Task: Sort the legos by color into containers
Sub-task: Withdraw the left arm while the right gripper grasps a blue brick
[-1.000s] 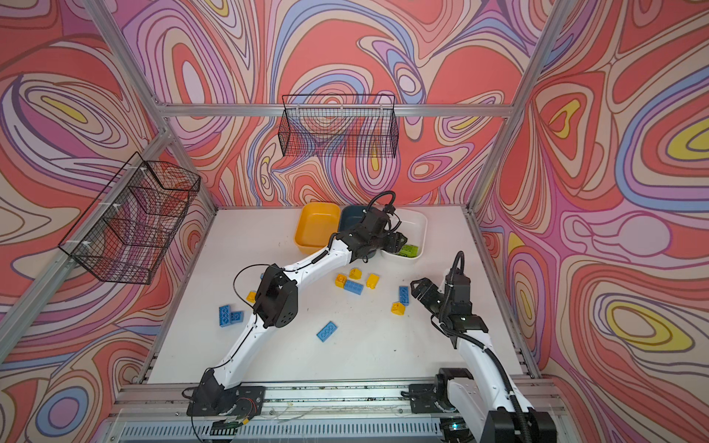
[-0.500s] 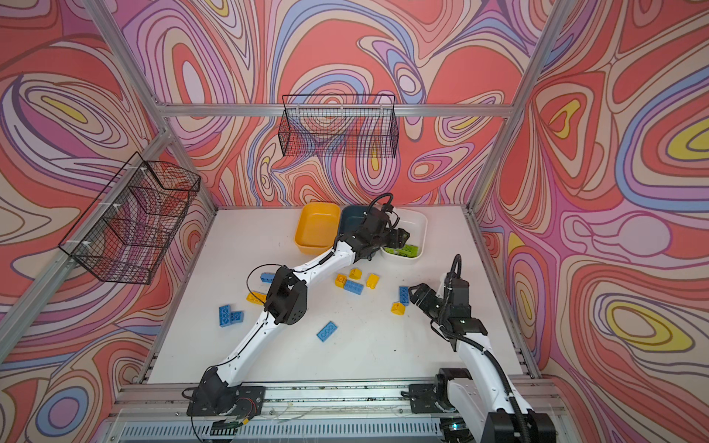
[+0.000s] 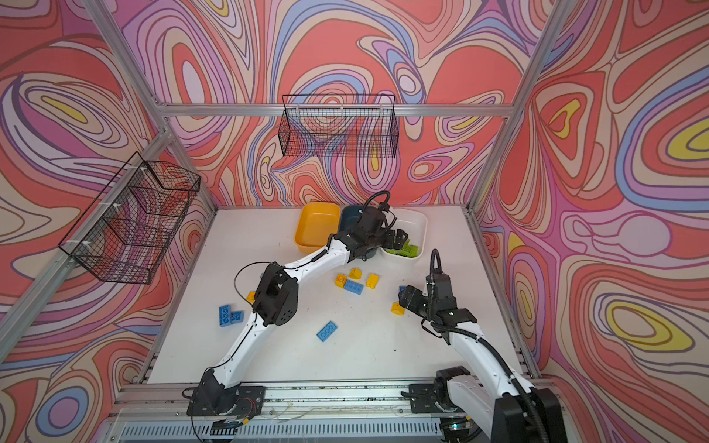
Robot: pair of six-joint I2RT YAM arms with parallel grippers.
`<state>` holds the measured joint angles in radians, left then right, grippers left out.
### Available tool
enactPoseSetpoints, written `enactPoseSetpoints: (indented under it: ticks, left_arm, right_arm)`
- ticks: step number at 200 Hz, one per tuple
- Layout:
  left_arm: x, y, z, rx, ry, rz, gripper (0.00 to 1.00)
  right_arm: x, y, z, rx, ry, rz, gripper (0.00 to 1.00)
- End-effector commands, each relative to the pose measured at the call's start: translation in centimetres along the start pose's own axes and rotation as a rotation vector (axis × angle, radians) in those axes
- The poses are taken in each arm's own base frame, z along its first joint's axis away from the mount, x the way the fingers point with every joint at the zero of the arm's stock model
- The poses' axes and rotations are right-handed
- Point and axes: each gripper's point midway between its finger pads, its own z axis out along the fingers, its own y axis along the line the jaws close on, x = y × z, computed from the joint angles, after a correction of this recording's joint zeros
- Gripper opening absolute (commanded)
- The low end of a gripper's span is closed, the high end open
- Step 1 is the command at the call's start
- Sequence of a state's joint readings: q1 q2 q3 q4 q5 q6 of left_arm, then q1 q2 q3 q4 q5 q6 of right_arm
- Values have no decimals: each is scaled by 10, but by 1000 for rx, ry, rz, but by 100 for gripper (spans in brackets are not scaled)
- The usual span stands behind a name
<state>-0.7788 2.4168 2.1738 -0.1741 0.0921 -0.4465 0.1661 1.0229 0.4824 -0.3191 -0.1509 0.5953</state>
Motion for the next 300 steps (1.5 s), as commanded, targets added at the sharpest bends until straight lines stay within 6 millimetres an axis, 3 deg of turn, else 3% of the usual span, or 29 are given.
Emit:
enactPoseSetpoints:
  ticks: [1, 25, 80, 145, 173, 202, 253, 300]
  left_arm:
    - [-73, -27, -74, 34, -197, 44, 94]
    - [-69, -23, -124, 14, -222, 34, 93]
    - [-24, 7, -216, -67, -211, -19, 93]
    - [49, 49, -289, -188, -110, -46, 92]
    - [74, 61, -311, -216, -68, -51, 92]
    - [98, 75, -326, -254, -36, -60, 92]
    - [127, 84, -331, -256, 17, -80, 91]
    - [138, 89, -333, -264, 33, -86, 91]
  right_arm:
    - [-12, -8, 5, 86, -36, -19, 83]
    - [-21, -10, 8, 125, -49, -49, 80]
    - [-32, -16, 22, 193, -40, -107, 74]
    - [-22, -13, 43, 212, 7, -162, 79]
    - [-18, -16, 52, 238, 24, -178, 78]
    - [-17, -16, 59, 257, 34, -186, 69]
    - [-19, -12, 65, 275, 39, -205, 49]
    - [-21, -6, 65, 254, 36, -194, 37]
